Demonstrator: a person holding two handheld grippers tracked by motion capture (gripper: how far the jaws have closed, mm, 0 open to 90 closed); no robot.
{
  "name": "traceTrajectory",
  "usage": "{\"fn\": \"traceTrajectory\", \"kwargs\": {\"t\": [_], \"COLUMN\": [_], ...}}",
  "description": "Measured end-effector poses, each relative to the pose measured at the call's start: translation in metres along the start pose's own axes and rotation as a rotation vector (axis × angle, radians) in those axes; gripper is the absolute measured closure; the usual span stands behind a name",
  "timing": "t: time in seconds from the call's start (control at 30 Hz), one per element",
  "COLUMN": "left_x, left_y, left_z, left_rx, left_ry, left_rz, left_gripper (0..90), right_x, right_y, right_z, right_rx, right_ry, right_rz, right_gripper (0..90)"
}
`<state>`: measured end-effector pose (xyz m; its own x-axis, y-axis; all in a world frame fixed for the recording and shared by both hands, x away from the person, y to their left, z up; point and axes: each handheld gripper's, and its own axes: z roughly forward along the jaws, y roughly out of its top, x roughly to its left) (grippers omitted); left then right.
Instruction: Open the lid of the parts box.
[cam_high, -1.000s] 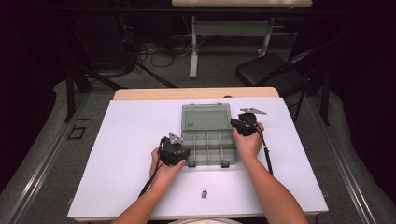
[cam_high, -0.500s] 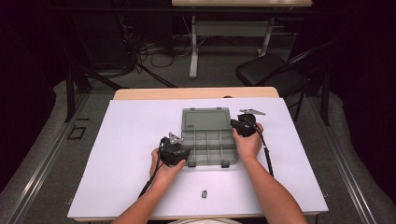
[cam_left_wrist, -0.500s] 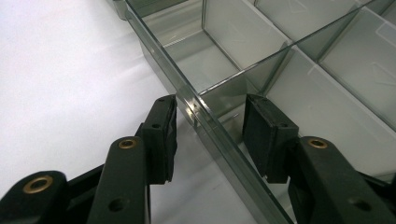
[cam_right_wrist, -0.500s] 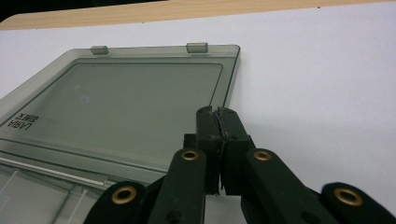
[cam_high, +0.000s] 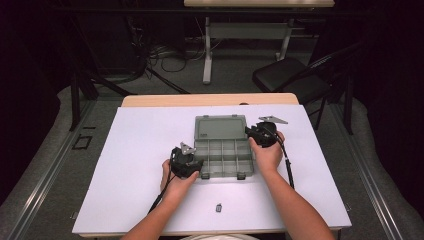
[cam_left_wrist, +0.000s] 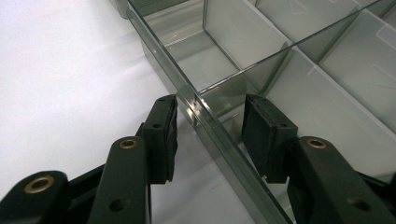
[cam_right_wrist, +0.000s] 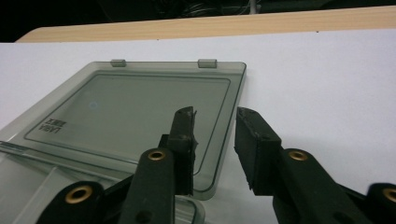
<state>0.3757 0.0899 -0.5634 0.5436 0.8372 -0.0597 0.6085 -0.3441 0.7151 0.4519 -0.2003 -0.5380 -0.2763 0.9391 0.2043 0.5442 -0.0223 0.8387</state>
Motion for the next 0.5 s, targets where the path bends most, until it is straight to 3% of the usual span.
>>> {"fn": "traceTrajectory", "kwargs": {"t": [0.2,0.23,0.33,0.5], "left_x": [0.000,0.000,0.000,0.000], "left_y": [0.000,-0.001,-0.001,0.000], "left_z": [-0.001,-0.001,-0.001,-0.004], "left_rx": [0.003,-0.002,-0.003,-0.015], "left_ry": [-0.006,-0.005,-0.004,0.005], "left_rz": [-0.003,-0.006,-0.009,-0.006], "left_gripper": [55.9,55.9,55.6,50.4], "right_x": [0.004,0.006,0.009,0.013], "right_y": [-0.002,-0.004,-0.006,-0.010], "right_z": [-0.008,-0.012,-0.017,-0.028], "right_rx": [-0.003,-0.015,-0.011,-0.020], "right_ry": [0.002,0.005,0.018,0.050], "right_rz": [-0.049,-0.084,-0.124,-0.141], "right_gripper": [62.0,60.8,58.4,57.4]}}
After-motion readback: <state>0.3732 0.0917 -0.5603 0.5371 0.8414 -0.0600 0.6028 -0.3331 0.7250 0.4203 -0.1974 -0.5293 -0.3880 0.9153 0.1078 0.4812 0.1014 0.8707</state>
